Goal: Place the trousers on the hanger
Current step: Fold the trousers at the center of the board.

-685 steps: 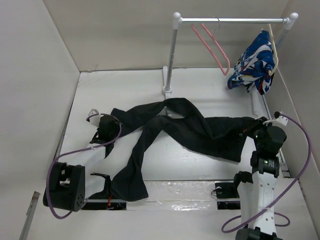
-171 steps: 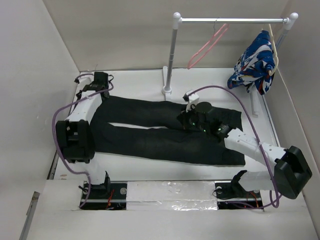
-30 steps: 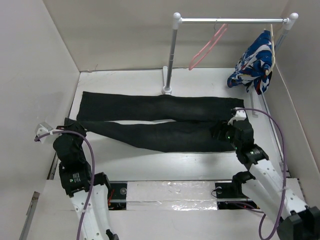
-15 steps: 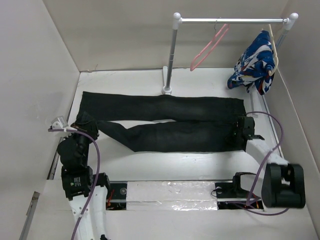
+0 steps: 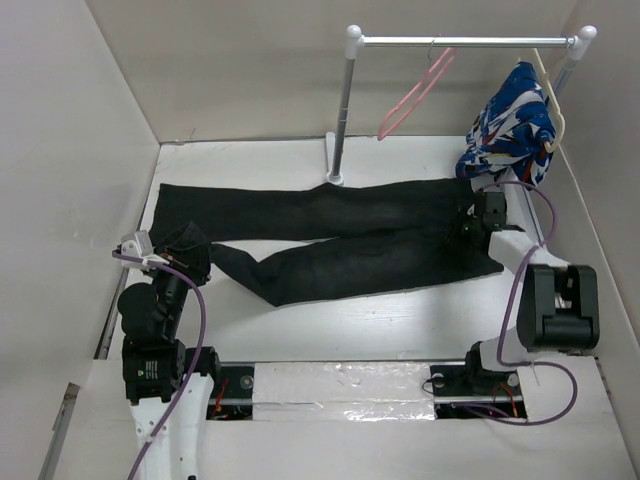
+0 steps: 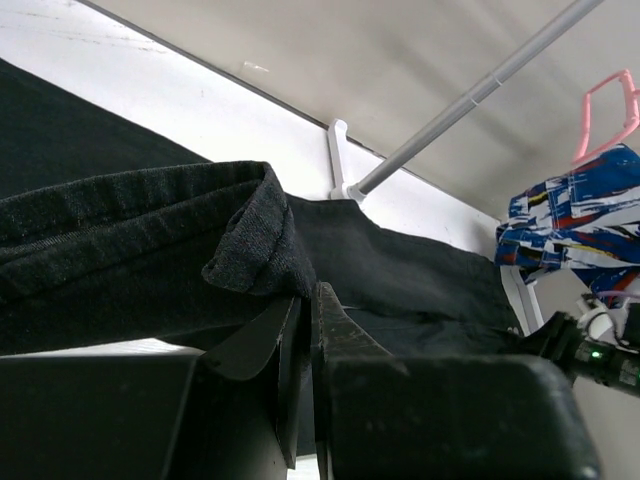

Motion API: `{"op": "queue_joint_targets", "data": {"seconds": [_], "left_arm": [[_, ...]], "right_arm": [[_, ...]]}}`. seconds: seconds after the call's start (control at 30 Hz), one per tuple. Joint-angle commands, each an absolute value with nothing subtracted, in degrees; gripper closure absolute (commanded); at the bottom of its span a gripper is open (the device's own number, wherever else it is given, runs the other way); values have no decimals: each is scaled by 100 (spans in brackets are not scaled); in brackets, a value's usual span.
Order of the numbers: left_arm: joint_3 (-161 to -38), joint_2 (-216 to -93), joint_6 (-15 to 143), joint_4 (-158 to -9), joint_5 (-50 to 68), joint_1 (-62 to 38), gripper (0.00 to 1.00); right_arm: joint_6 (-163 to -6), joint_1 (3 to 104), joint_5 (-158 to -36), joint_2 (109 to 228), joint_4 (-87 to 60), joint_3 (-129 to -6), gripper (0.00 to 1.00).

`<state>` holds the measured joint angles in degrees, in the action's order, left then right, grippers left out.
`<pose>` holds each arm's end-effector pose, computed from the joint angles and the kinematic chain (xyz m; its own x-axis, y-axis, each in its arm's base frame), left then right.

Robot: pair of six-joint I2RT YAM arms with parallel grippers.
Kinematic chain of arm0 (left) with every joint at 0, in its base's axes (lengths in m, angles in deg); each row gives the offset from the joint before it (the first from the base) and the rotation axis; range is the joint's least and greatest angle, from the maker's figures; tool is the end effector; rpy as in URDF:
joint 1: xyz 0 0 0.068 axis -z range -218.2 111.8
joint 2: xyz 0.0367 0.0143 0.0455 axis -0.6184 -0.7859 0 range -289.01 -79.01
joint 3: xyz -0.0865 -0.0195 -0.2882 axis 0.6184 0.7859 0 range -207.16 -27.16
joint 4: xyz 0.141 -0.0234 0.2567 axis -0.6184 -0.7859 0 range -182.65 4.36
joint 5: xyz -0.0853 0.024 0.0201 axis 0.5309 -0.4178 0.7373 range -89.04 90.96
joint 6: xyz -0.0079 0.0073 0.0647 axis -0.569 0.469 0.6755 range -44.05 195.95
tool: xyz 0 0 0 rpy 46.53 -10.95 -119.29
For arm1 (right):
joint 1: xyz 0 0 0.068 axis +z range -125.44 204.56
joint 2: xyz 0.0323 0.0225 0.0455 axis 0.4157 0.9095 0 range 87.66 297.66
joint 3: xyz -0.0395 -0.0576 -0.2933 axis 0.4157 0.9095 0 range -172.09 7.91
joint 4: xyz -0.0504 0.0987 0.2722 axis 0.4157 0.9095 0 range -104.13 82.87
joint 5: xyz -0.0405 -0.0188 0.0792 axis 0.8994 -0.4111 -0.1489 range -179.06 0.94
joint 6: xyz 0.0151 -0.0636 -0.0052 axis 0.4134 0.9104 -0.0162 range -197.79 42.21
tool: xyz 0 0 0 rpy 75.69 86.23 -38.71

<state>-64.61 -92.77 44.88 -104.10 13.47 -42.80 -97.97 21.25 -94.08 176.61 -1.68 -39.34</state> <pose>0.0909 -0.0039 0.3619 0.0074 -0.5049 -0.8632 0.1641 0.8521 -0.4970 0.3363 -0.0150 0.1644 -0.7573 0.3882 -0.5252 0.2854 0.9200 0.2685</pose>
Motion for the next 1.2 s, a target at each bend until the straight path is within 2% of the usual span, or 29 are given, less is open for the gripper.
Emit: {"op": "queue_joint_targets", "data": {"seconds": [0.0,0.07,0.1,0.27,0.4,0.6,0.73,0.87,0.93,1.0,1.07,1.17], "left_arm": [[-6434,-9220,4589,-10006,1485,-4181,100],[-6425,-9168,4581,-10015,1511,-4180,100],[-6425,-9158,4572,-10023,1494,-4180,100],[-6460,-9123,4572,-10067,1388,-4048,100],[-6486,-9097,4563,-10120,1274,-4048,100],[-6539,-9079,4563,-10190,1168,-3996,100],[-6583,-9088,4598,-10217,1151,-3996,100],[-6574,-9088,4598,-10226,1159,-3996,100],[-6548,-9088,4589,-10199,1168,-3996,100],[-6530,-9079,4589,-10190,1194,-3996,100],[-6513,-9132,4589,-10156,1238,-3996,100],[-6504,-9158,4589,-10120,1282,-3996,100]], "right_arm": [[-9869,2158,-9094,16626,-323,-3747,54],[-10046,1922,-8758,15872,-149,-3421,32],[-10125,1772,-8652,15641,-78,-3080,31],[-10371,552,-8581,14673,-208,-1953,31],[-10363,154,-8862,14488,-279,-1644,32],[-10407,154,-9027,15260,-314,-2057,41],[-10424,154,-9327,15656,-622,-2197,42],[-10328,154,-9503,15420,-412,-2128,59],[-10310,154,-9547,14806,-402,-1813,58],[-10301,154,-9521,14167,-341,-1645,49],[-10310,154,-9495,13847,-410,-1460,40],[-10310,154,-9538,13740,-699,-1389,35]]}}
